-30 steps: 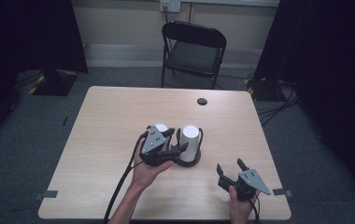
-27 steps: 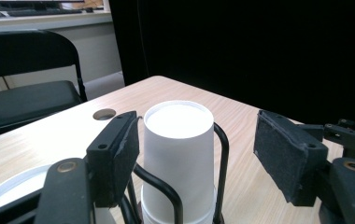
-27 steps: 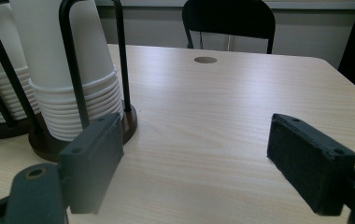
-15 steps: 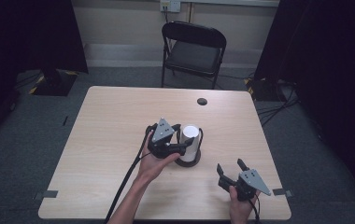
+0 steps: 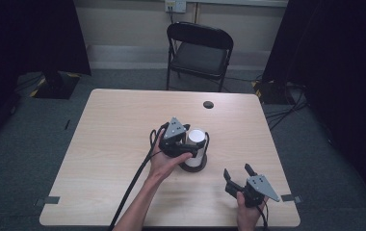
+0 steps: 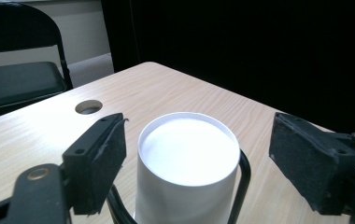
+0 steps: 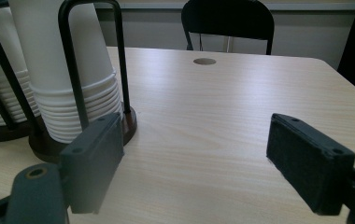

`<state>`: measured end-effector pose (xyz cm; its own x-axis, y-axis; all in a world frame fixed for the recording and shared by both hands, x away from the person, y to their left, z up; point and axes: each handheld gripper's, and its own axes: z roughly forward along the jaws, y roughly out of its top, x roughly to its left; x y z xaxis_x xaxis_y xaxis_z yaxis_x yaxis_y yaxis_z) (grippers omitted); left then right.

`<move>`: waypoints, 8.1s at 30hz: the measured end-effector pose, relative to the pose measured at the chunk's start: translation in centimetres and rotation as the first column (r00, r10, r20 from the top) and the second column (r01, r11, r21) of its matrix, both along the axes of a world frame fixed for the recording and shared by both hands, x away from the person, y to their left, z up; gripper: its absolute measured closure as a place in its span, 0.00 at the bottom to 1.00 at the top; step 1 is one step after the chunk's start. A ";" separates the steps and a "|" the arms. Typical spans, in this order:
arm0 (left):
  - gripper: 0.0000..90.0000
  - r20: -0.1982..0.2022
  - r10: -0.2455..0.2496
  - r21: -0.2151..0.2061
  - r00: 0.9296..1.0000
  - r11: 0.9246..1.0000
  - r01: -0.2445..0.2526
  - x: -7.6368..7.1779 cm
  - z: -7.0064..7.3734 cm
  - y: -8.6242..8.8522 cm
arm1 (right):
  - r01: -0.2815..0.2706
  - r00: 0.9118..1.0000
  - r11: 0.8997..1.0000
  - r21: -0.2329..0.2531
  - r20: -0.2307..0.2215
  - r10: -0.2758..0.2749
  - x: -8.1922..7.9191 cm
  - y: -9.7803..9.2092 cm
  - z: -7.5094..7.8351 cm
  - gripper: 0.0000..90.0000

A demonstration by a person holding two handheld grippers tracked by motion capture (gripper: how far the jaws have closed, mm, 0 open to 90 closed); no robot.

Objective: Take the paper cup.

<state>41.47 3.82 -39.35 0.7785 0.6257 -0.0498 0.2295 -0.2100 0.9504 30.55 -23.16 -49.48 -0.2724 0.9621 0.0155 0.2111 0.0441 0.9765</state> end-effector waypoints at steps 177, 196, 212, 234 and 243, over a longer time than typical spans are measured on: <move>0.39 -0.160 -0.063 -0.401 0.985 0.916 -0.006 -7.2 -1.5 7.0 | -0.352 0.933 0.936 -0.015 0.074 0.352 -1.6 6.9 1.0 0.54; 0.39 -0.258 -0.177 -0.494 0.950 0.869 0.028 -8.0 -2.9 8.2 | -0.491 0.846 0.866 -0.093 0.187 0.500 -2.2 8.5 0.9 0.67; 0.39 -0.284 -0.236 -0.529 0.929 0.847 0.054 -8.6 -3.5 7.2 | -0.522 0.804 0.846 -0.109 0.267 0.530 -1.9 9.0 1.4 0.77; 0.35 -0.273 -0.234 -0.538 0.933 0.841 0.053 -8.1 -3.8 7.5 | -0.524 0.794 0.846 -0.098 0.303 0.527 -2.2 8.8 1.6 0.94; 0.34 -0.233 -0.169 -0.483 0.958 0.875 0.037 -8.2 -3.4 7.6 | -0.516 0.810 0.852 -0.094 0.270 0.520 -2.2 8.5 1.7 0.95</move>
<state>33.27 11.41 -42.77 0.7544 0.3934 -0.5255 0.4832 0.2091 0.8502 28.38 -14.68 -47.77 -0.7212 0.6766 -0.1488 -0.1240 0.0853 0.9886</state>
